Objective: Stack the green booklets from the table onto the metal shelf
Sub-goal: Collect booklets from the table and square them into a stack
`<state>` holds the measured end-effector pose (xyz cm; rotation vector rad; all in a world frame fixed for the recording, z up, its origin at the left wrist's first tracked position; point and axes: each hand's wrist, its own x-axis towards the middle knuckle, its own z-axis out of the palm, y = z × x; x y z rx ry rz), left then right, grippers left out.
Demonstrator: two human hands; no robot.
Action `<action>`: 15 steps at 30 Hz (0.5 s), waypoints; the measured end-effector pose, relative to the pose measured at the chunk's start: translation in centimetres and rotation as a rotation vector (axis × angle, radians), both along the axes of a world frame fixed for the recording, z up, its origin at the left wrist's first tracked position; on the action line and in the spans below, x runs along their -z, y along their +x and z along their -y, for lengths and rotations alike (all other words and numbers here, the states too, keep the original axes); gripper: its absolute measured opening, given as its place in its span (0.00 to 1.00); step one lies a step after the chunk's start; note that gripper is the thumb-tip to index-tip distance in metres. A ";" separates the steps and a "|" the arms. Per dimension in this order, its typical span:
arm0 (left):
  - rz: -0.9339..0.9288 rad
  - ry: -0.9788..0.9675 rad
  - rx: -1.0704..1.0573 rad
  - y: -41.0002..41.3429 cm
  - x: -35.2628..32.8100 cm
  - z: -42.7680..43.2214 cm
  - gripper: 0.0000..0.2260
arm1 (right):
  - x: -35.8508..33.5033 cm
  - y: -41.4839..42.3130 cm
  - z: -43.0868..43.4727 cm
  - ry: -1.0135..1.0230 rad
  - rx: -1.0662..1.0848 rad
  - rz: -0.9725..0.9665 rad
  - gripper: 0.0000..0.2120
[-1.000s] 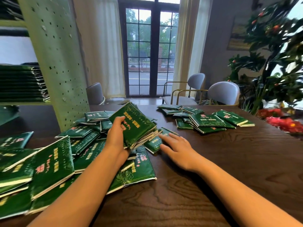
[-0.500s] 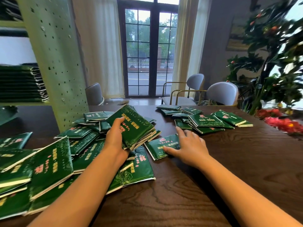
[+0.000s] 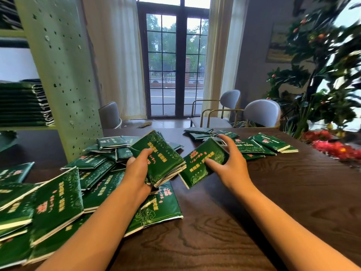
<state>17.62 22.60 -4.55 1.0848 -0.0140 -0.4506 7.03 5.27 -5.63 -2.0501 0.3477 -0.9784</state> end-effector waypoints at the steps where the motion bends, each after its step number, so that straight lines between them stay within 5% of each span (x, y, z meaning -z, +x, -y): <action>1: 0.007 0.007 0.000 -0.1 0.0 0.0 0.19 | -0.2 -0.1 0.1 0.079 -0.002 0.080 0.30; 7: 0.081 0.070 0.055 -0.8 -0.3 0.1 0.05 | -1.1 -0.5 0.7 0.668 -0.161 0.377 0.16; 15: 0.199 0.152 0.237 -1.8 0.1 0.9 0.12 | -0.7 -0.1 -0.5 0.647 -0.188 0.241 0.14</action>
